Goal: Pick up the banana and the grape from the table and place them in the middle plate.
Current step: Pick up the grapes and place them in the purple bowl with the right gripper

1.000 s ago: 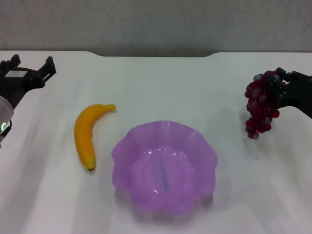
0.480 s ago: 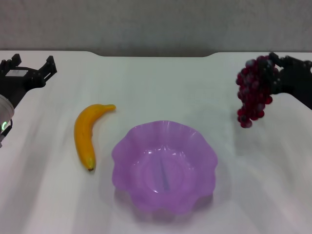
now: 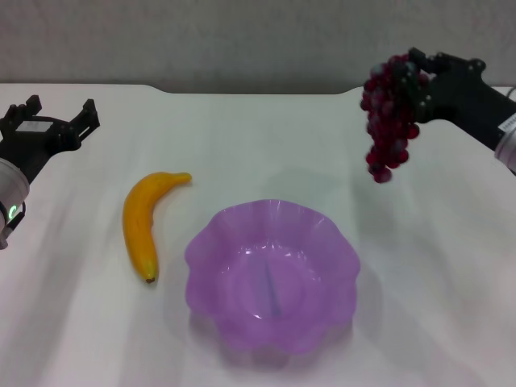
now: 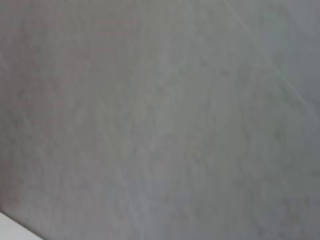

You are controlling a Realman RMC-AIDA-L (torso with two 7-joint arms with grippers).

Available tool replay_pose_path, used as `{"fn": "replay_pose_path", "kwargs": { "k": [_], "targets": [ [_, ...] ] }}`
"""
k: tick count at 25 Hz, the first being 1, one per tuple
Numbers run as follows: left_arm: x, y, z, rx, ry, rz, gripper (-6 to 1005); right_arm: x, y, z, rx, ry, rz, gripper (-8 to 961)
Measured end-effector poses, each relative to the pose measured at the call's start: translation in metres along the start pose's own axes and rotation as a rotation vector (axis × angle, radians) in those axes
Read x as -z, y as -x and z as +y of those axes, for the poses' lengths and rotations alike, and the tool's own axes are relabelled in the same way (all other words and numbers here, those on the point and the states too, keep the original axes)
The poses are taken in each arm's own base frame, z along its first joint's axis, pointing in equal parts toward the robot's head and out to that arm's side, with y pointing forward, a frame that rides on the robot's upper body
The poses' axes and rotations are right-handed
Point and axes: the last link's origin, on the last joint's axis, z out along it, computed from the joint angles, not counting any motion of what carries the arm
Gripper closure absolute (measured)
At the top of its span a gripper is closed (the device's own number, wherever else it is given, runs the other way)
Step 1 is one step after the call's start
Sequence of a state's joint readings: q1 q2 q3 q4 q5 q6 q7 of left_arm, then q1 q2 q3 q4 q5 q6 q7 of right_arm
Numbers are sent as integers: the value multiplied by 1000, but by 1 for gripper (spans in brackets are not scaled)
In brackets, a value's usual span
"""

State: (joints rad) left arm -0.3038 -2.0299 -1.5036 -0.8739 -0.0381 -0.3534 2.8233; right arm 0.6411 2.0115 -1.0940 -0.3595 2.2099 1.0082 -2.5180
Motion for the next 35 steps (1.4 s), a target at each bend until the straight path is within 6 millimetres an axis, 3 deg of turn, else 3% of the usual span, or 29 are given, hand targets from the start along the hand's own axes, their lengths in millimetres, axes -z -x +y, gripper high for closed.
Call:
{"fn": "replay_pose_path", "kwargs": {
  "k": [8, 16, 29, 35],
  "targets": [
    [-3, 0, 5, -5, 14, -5, 107, -18, 25, 16, 27, 112, -69, 715],
    [-5, 0, 7, -9, 21, -5, 107, -35, 31, 53, 42, 275, -68, 716],
    [-6, -2, 8, -9, 24, -2, 107, -35, 22, 121, 0, 485, -55, 716],
    [-6, -2, 8, -9, 25, 0, 107, -24, 8, 138, 17, 500, -40, 715]
  ]
}}
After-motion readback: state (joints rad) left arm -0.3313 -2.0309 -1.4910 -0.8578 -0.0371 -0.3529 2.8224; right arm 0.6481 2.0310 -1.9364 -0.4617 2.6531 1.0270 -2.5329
